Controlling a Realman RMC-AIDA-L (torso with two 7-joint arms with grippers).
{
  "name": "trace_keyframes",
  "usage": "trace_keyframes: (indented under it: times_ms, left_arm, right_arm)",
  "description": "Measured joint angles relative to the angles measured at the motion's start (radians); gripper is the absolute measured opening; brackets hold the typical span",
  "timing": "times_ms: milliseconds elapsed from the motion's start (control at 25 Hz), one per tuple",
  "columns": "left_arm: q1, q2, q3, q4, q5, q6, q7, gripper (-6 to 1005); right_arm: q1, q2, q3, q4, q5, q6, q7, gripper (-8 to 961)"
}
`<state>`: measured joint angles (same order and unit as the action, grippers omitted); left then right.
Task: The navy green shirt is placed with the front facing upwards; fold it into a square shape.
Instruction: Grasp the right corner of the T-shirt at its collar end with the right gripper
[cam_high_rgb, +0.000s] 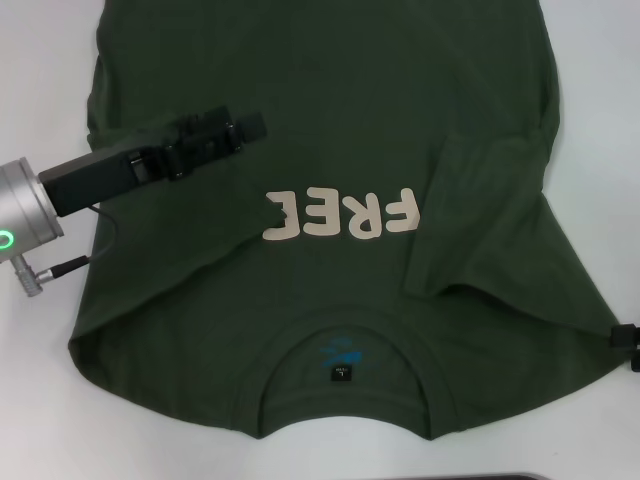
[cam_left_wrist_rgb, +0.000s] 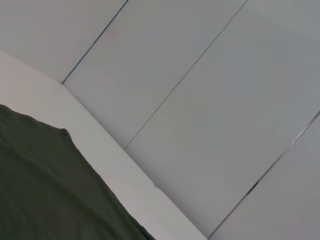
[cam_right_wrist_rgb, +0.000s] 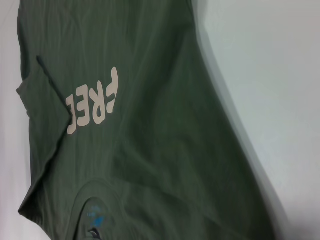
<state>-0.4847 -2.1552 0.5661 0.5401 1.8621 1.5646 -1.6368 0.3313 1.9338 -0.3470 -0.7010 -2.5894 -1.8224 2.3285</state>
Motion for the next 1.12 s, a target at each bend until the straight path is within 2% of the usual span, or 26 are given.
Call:
trace_keyframes:
  times_ms: [560,1120]
  left_arm:
    - [0.0,-0.001,0.0,0.0,0.012,-0.001,0.0,897]
    - [0.0,-0.002,0.0,0.0,0.012,-0.014,0.0,897]
  right_arm:
    - [0.0,0.01,0.006,0.003,0.006,0.006,-0.006,766]
    - [0.006,0.009,0.008,0.002,0.033,-0.016,-0.006,766]
